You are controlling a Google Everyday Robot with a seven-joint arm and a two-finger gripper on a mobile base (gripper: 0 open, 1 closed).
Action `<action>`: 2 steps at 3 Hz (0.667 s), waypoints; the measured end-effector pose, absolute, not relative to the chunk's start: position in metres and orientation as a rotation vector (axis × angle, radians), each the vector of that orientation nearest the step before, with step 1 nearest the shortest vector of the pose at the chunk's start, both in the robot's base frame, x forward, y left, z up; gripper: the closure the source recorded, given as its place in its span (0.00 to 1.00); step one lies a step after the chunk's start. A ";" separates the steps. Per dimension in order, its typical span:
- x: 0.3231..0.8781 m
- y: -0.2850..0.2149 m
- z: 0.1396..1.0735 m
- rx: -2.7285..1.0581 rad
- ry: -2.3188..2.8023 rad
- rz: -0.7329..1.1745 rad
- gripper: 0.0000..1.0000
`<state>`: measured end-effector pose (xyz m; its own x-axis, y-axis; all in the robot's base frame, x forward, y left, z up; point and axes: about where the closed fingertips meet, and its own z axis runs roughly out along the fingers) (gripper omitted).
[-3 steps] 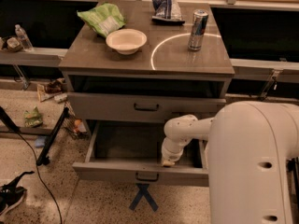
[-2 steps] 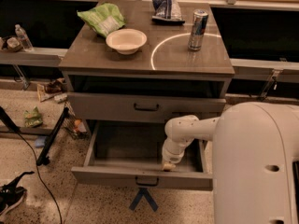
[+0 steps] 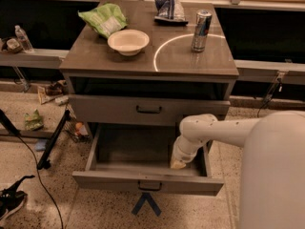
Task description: Open middle drawer
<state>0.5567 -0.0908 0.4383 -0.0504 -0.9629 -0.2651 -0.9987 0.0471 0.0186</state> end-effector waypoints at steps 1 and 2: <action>0.557 -0.111 0.484 -1.950 2.090 0.225 1.00; 0.553 -0.131 0.537 -1.890 2.049 0.188 1.00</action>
Offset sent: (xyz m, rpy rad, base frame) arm -0.0073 -0.0697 0.1696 0.1100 -0.2452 -0.0829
